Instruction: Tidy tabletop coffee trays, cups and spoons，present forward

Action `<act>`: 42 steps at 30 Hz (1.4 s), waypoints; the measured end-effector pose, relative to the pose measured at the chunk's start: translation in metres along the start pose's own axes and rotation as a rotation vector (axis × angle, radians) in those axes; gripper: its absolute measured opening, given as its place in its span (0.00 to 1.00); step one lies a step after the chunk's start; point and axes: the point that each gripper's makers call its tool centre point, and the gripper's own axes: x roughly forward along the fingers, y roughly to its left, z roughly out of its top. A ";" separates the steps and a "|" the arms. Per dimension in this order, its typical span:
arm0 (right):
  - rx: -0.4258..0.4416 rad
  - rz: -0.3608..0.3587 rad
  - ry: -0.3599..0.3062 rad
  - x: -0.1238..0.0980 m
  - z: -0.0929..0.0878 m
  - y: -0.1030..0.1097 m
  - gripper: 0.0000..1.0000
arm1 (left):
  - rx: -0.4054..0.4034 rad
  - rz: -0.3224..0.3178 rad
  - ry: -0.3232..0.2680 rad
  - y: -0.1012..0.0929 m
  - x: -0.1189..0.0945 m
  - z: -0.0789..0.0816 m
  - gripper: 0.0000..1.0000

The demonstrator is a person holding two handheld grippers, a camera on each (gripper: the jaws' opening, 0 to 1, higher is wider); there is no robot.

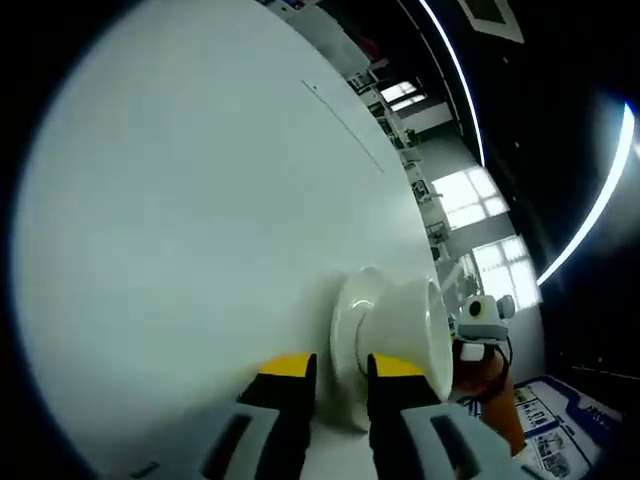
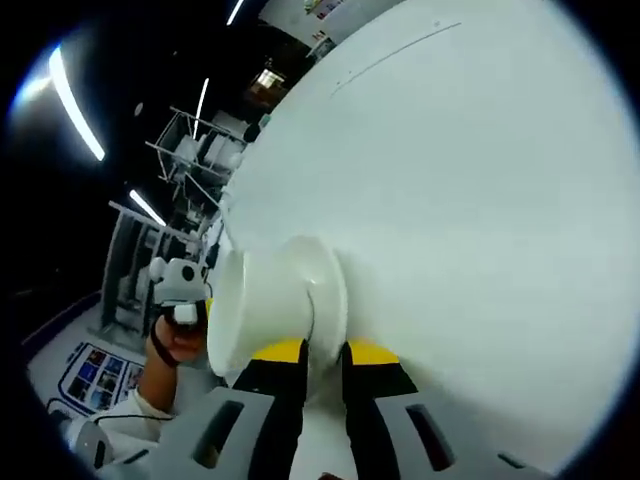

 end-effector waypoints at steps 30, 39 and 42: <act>0.235 -0.015 -0.004 0.006 0.001 -0.006 0.03 | -0.146 0.051 0.013 0.022 0.028 0.054 0.05; 0.241 -0.017 -0.027 0.005 0.018 -0.003 0.03 | -0.147 0.052 0.016 0.015 0.031 0.074 0.05; 0.244 -0.013 -0.041 0.005 0.027 -0.004 0.04 | -0.143 0.045 0.007 0.007 0.029 0.076 0.05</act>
